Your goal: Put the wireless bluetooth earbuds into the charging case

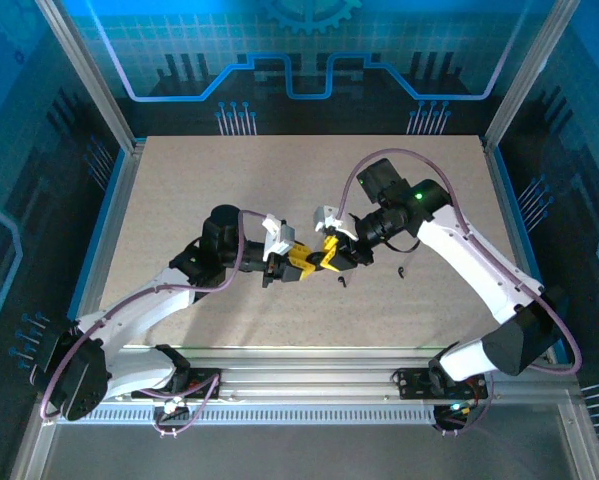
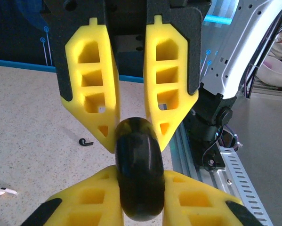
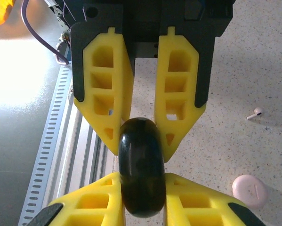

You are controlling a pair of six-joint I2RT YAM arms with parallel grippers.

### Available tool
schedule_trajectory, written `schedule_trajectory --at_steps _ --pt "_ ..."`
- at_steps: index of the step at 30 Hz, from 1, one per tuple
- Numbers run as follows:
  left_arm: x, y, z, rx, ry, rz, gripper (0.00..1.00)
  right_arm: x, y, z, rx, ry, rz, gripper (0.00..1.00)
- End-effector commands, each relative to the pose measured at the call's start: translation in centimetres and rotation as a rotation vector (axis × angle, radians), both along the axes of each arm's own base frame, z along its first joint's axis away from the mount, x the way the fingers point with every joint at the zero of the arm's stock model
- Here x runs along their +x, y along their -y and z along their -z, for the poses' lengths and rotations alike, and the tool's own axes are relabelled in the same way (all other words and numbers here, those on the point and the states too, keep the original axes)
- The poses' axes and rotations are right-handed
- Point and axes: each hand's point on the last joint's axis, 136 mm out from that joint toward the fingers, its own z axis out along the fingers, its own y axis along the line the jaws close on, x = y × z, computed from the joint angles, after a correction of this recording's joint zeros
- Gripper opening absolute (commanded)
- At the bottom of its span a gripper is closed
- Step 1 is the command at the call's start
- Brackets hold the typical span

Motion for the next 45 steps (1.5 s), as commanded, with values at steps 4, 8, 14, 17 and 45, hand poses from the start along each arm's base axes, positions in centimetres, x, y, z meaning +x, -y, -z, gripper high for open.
schedule_trajectory --at_steps 4,8,14,17,45 --pt "0.4 0.2 -1.7 -0.035 0.061 -0.012 0.27 -0.2 0.4 -1.1 0.068 0.038 0.023 0.19" --pt "0.4 0.2 -1.7 -0.037 0.061 -0.012 0.31 0.1 0.4 -1.4 0.097 0.053 0.046 0.18" --pt "0.5 0.1 -1.9 -0.038 0.069 -0.021 0.41 0.0 0.5 -1.7 0.129 0.061 0.062 0.17" --pt "0.7 0.1 -2.0 -0.039 0.065 -0.032 0.60 0.2 0.6 -2.0 0.152 0.069 0.082 0.16" --pt "0.1 -0.3 -3.7 -0.177 0.088 -0.003 0.56 -0.3 0.5 -4.2 0.600 0.005 0.143 0.17"
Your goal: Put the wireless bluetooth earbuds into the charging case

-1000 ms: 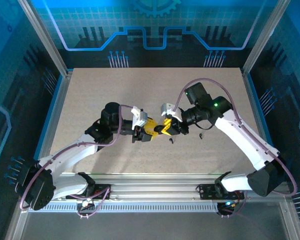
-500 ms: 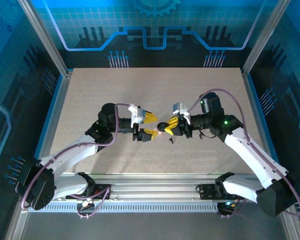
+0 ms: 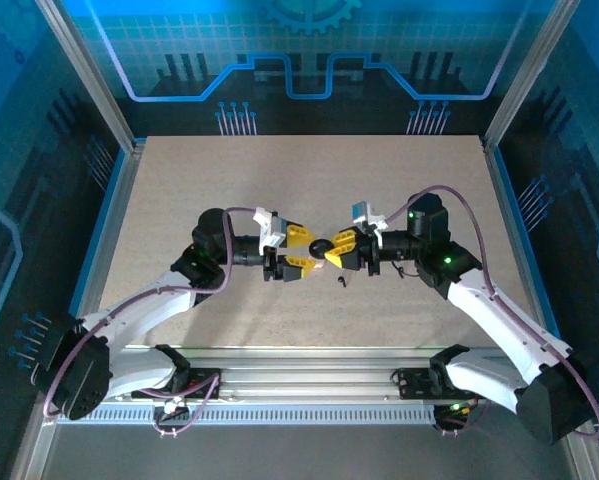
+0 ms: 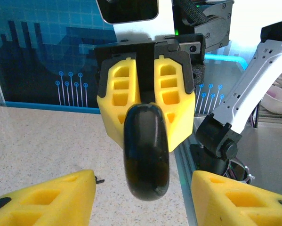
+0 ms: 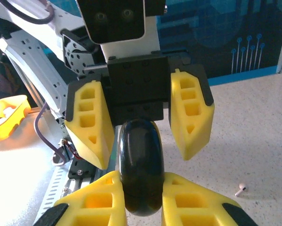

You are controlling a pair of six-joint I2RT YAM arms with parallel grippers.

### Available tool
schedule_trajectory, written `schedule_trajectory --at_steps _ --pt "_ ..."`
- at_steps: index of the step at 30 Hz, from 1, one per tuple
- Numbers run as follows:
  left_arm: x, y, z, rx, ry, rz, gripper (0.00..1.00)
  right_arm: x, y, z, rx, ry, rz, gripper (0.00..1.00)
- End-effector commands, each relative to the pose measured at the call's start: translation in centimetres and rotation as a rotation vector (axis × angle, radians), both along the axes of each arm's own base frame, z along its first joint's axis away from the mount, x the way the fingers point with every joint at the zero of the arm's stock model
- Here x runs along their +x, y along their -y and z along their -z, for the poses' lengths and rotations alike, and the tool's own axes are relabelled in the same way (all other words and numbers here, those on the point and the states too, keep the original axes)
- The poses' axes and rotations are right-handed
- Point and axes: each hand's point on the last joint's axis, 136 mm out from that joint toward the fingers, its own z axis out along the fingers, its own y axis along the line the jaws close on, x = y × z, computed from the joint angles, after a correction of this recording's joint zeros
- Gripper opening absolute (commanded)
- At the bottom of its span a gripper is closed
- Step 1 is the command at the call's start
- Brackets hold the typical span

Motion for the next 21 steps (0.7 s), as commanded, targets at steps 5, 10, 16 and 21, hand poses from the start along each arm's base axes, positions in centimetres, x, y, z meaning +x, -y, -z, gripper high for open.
schedule_trajectory --at_steps 5,10,16,21 --pt "-0.76 -0.19 -0.49 -0.017 0.023 0.032 0.54 -1.12 -0.66 -0.93 0.026 0.032 -0.082 0.18" --pt "-0.95 -0.13 -0.63 -0.026 0.021 0.049 0.49 -0.98 -0.72 -0.86 0.020 0.030 -0.082 0.18" --pt "-1.15 -0.03 -0.63 -0.024 0.017 0.068 0.44 -0.91 -0.87 -1.02 0.022 0.033 -0.086 0.18" --pt "-1.17 -0.01 -0.59 -0.019 0.014 0.071 0.45 -0.92 -0.86 -1.09 0.024 0.038 -0.087 0.18"
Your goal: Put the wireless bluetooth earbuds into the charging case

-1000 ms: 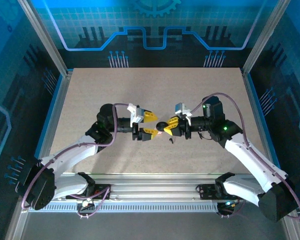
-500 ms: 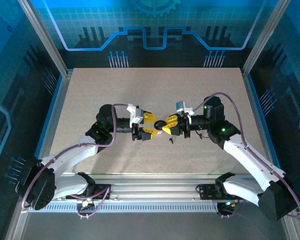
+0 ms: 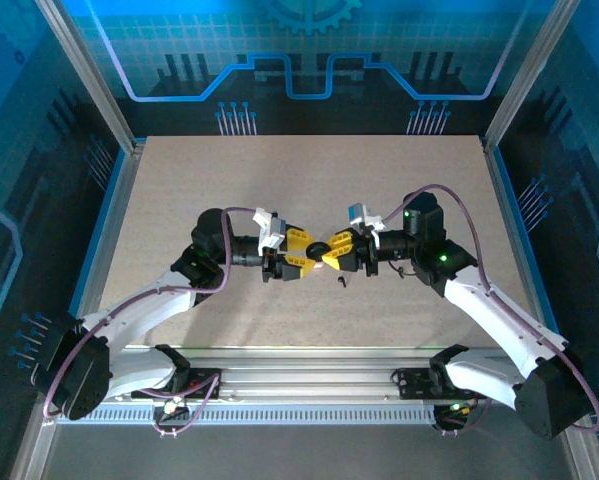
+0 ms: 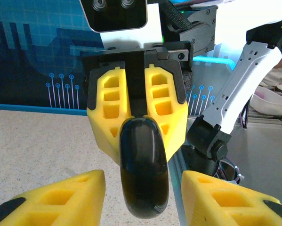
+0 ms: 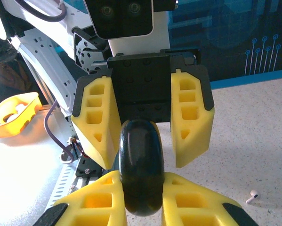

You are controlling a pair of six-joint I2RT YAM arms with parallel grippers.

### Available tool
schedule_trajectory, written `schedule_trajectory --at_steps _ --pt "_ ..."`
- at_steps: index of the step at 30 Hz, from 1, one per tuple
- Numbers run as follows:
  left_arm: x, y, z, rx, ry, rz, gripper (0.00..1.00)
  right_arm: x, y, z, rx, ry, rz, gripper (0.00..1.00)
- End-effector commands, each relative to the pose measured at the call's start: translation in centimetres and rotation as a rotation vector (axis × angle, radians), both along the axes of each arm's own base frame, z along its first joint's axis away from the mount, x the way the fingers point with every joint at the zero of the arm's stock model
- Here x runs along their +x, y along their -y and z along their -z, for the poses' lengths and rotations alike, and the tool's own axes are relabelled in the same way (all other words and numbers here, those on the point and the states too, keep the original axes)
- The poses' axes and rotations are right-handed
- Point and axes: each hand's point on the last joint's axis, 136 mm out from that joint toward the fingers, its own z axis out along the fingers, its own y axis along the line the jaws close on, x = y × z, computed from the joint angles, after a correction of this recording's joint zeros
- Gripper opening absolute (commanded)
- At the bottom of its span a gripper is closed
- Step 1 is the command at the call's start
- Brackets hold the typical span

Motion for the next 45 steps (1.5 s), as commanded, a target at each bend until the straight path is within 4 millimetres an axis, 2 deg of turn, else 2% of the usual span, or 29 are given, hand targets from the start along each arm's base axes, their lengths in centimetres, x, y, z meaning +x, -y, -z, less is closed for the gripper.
schedule_trajectory --at_steps 1,15,26,27,28,29,32,45 --pt "-0.5 -0.1 -0.3 -0.009 0.023 0.033 0.44 -0.6 -0.3 -1.6 0.025 0.044 -0.041 0.18" --pt "-0.6 0.0 -0.3 -0.005 0.018 0.041 0.38 -0.4 -0.6 -1.4 0.020 0.031 -0.060 0.18" --pt "-0.5 0.0 -0.5 -0.006 0.020 0.034 0.19 -0.6 -0.7 -1.3 0.017 0.028 -0.063 0.19" --pt "-0.5 -0.1 -0.6 -0.006 0.022 0.031 0.18 -0.6 -0.8 -1.3 0.015 0.025 -0.062 0.21" --pt "-0.4 -0.1 -0.6 -0.004 0.023 0.025 0.17 -0.5 -0.7 -1.1 0.008 0.024 -0.054 0.28" --pt "-0.3 -0.1 -0.5 0.002 0.025 0.015 0.16 -0.3 -0.7 -1.7 0.003 0.039 -0.040 0.40" --pt "-0.3 -0.2 -0.1 0.026 0.036 0.001 0.16 0.3 -0.4 -1.8 -0.027 0.066 0.016 0.54" --pt "-0.4 -0.3 -0.1 0.040 0.054 0.000 0.16 1.2 -1.8 -2.4 -0.046 0.048 -0.053 0.56"
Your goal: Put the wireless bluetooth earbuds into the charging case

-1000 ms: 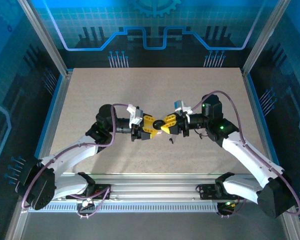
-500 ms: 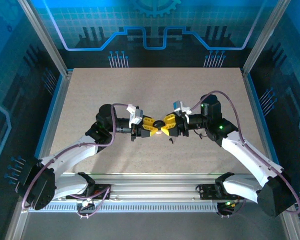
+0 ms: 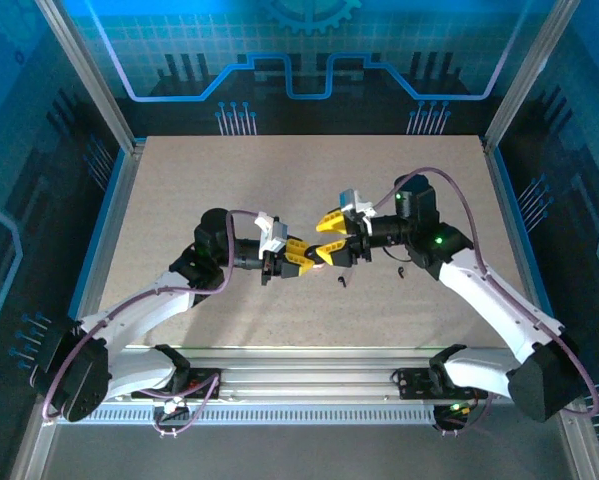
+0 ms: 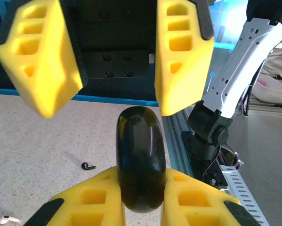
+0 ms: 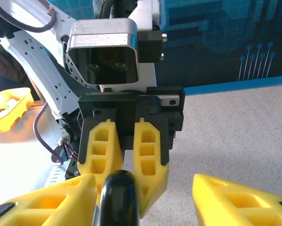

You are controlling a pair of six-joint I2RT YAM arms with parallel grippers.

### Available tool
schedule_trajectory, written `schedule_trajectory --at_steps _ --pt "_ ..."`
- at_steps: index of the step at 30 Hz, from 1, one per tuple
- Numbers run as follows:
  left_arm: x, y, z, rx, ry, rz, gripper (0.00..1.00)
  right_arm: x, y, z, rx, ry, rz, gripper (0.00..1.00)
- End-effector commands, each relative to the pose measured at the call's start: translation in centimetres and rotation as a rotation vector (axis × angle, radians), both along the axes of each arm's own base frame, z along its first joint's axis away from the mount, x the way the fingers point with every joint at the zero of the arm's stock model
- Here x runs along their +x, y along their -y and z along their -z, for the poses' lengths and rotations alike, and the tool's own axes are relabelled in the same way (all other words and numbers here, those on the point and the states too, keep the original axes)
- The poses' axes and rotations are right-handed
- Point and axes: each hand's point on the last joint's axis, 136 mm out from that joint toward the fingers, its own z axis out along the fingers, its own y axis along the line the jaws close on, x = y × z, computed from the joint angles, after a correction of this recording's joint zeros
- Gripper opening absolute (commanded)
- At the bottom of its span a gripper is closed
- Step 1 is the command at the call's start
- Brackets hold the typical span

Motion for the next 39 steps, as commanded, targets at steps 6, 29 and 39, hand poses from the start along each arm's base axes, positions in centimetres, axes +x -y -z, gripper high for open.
schedule_trajectory --at_steps 6,29,39 --pt "-0.3 -0.1 -1.9 -0.023 0.071 -0.004 0.16 -1.1 -0.6 -0.1 -0.018 -0.013 -0.071 0.56" --pt "-0.8 -0.2 -2.0 -0.017 0.086 0.009 0.14 2.6 0.4 0.1 -0.056 0.020 0.174 0.53" --pt "-0.8 -0.2 -2.1 -0.015 0.090 0.003 0.14 4.0 1.3 0.4 -0.062 0.013 0.261 0.53"
